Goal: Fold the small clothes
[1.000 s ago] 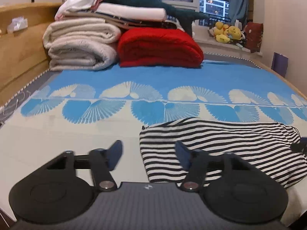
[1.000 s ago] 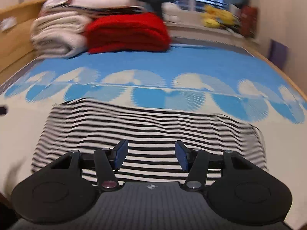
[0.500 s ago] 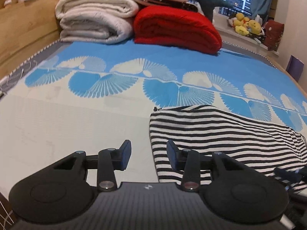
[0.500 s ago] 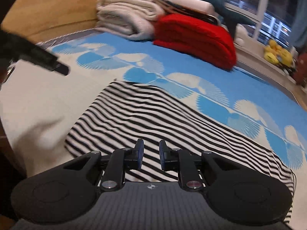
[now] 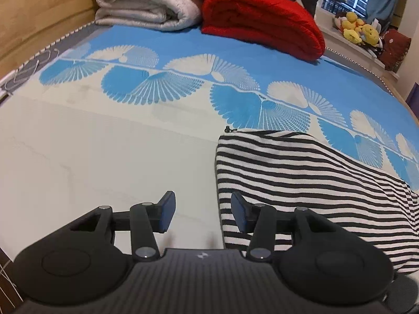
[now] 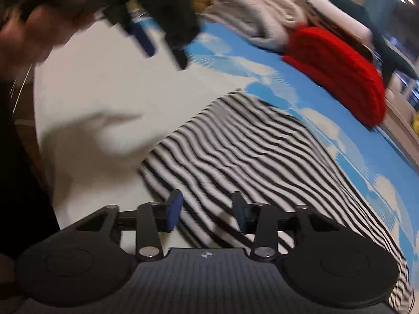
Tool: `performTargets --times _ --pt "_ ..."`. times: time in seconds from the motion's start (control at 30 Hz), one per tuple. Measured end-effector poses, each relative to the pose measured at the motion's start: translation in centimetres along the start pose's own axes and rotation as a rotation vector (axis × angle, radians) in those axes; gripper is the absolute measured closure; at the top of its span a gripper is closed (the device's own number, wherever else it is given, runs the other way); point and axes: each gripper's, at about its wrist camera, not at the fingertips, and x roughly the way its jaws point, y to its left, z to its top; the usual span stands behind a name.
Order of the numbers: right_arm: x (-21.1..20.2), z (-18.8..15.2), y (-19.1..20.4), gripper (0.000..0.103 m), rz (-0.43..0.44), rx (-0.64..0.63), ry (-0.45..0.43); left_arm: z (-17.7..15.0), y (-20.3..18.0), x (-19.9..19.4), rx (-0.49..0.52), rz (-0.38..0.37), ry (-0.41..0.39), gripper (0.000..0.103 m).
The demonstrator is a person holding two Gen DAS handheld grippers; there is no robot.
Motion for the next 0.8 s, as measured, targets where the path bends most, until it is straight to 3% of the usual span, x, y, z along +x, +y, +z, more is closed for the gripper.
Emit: performTargets --times 0.17,0.3,0.37,0.43,0.53,0.6,0.67,0.8 --pt "2.1 -0.2 2.6 0.053 0.022 -0.145 0.02 0.0 0.4 0.9 -0.043 -0.022 0.054 0.044" --pt "3.3 -0.6 4.6 0.054 -0.046 -0.295 0.011 0.0 0.9 1.9 -0.11 -0.065 0.115 0.043" --pt "3.7 -0.4 5.0 0.056 -0.06 -0.332 0.002 0.0 1.2 2.8 -0.157 -0.122 0.172 0.038" --pt "4.0 -0.1 4.6 0.074 -0.061 -0.319 0.011 -0.1 1.6 3.8 -0.219 -0.179 0.236 0.034" --pt "3.3 0.7 3.0 0.084 -0.041 -0.228 -0.015 -0.4 2.5 5.7 -0.316 -0.246 0.354 0.017" --pt "1.7 1.5 1.5 0.085 -0.051 -0.139 -0.062 -0.4 3.0 7.1 -0.375 -0.278 0.43 0.017" --pt "0.2 2.0 0.0 0.085 -0.049 -0.069 -0.101 -0.3 3.0 8.6 -0.436 -0.381 0.497 0.017" --pt "-2.2 2.1 -2.0 0.085 -0.03 0.016 -0.157 0.8 1.0 10.3 -0.424 -0.503 0.525 0.016"
